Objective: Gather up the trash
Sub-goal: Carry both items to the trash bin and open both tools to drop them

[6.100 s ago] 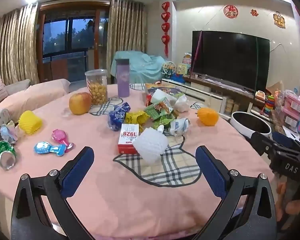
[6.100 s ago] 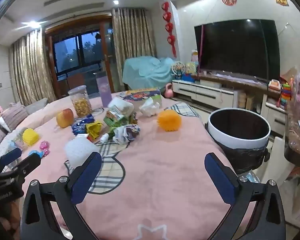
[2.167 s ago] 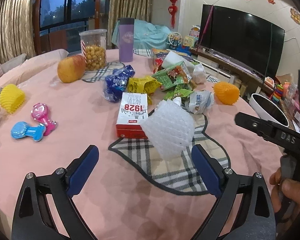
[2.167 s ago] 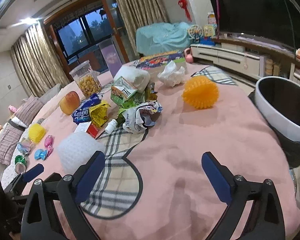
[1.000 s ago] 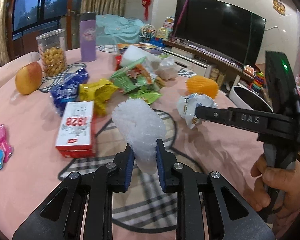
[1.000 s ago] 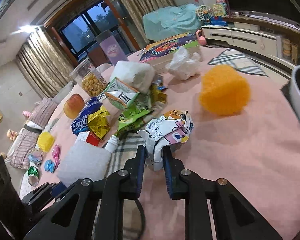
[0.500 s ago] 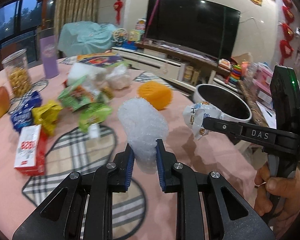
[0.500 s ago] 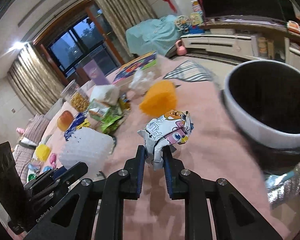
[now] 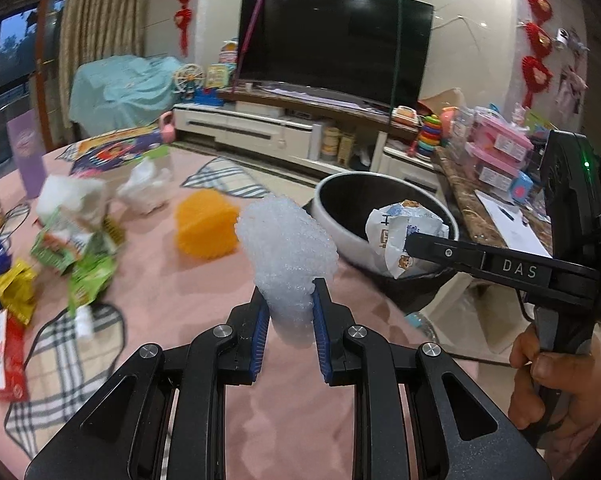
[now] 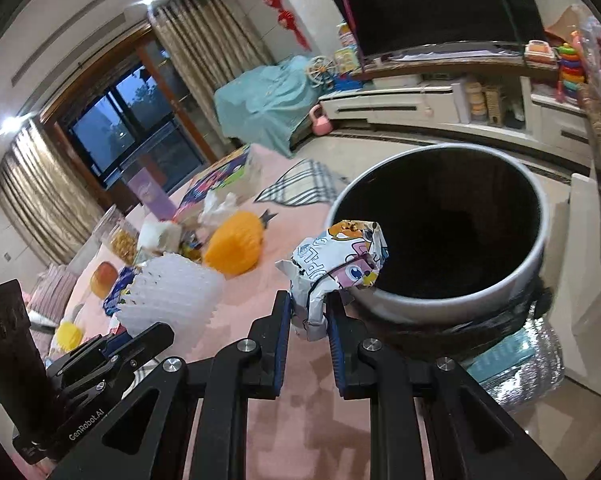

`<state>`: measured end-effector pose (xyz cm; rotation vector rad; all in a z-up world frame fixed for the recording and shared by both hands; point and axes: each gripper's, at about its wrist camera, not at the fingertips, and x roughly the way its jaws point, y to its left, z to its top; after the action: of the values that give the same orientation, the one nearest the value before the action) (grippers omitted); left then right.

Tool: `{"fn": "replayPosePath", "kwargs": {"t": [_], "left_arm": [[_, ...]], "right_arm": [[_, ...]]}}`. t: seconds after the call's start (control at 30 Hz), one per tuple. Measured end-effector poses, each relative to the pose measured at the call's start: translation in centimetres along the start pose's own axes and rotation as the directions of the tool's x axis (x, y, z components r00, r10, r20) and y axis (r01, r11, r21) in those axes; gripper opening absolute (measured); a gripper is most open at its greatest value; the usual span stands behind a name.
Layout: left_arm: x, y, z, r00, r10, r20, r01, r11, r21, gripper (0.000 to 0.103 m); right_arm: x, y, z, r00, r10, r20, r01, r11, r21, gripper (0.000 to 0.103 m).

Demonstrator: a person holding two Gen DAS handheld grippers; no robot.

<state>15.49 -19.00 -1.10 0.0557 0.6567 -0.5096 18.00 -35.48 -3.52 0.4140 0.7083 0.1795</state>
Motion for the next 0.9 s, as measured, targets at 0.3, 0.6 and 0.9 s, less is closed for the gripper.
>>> {"fn": "replayPosePath", "kwargs": {"t": [0.3, 0.6, 0.9], "left_arm": [[2.8, -3.1, 2.3, 0.999, -0.043, -0.012, 0.044, 0.998, 0.045, 0.019], [5.3, -5.3, 4.0, 0.997, -0.073, -0.039, 0.075, 0.995, 0.07, 0.019], [7.9, -6.8, 5.2, 0.993, -0.093, -0.073, 0.099, 0.991, 0.089, 0.019]], "right_arm": [[-1.1, -3.2, 1.7, 0.999, -0.04, 0.025, 0.039, 0.999, 0.02, 0.018], [-0.8, -6.1, 2.9, 0.997, -0.074, 0.006, 0.074, 0.997, 0.03, 0.018], [-0.3, -8.2, 3.9, 0.996, -0.091, -0.012, 0.091, 0.995, 0.046, 0.019]]}}
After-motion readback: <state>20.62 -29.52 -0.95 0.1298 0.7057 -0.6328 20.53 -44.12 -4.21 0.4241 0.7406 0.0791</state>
